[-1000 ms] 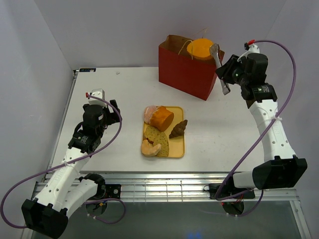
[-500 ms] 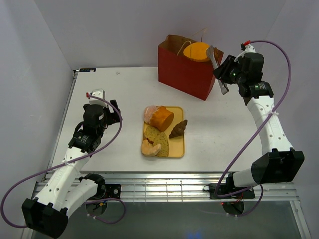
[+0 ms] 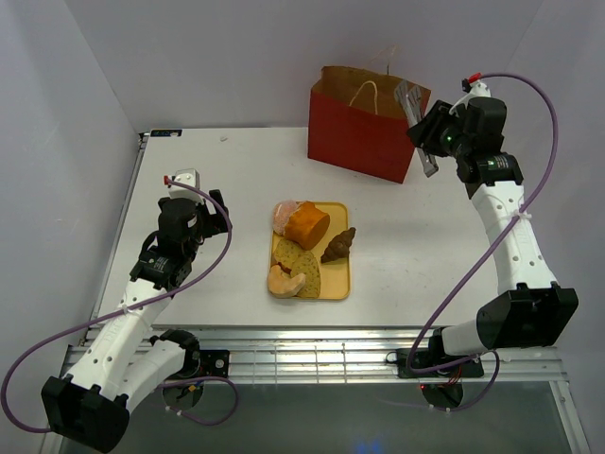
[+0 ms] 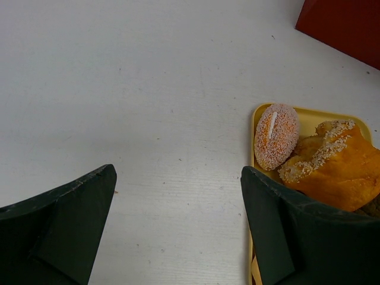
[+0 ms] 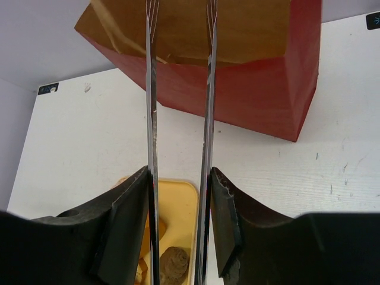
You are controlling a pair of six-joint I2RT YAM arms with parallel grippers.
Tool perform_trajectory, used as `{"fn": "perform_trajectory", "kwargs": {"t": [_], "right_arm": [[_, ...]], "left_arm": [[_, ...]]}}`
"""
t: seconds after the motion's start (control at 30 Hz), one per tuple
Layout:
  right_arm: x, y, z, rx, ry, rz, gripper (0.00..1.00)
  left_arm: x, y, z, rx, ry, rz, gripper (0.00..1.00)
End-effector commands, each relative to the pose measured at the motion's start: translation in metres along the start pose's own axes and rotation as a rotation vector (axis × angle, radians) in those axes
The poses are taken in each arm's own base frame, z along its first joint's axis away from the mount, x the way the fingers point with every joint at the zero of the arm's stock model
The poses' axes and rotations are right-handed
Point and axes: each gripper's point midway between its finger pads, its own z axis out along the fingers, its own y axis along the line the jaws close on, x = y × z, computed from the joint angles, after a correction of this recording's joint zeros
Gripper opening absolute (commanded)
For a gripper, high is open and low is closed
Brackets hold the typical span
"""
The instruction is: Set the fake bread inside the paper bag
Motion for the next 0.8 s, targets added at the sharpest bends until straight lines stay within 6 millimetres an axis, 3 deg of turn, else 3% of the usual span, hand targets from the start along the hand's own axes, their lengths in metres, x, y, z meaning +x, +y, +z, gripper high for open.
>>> {"fn": "perform_trajectory", "kwargs": {"t": [0.0,0.23,0.53,0.73,0.77], "right_arm": [[-0.037,0.017,-0.014,-0.049,-0.103,-0.041,0.49],[-0.041,0.029,-0.037,-0.085,-0.117,-0.064,0.49],[-0.014,0.04,-0.072,-0.163,-0.098,-0.093,0.5],[0.022,0.05,-0.091,-0.245,-0.052,-0.098,0.5],[0.038,0.051,-0.089,-0.263,-0.015,-0.096,0.5]], "left_arm": [[-0.006,-0.004,-0.001,0.018,-0.021,0.005,0.96],[-0.007,-0.004,-0.001,0.021,-0.022,0.005,0.96],[-0.009,-0.004,-0.003,0.023,-0.032,0.001,0.98],[-0.013,-0.004,-0.006,0.023,-0.043,0.004,0.97],[-0.014,-0.003,-0.006,0.019,-0.047,0.002,0.97]]}}
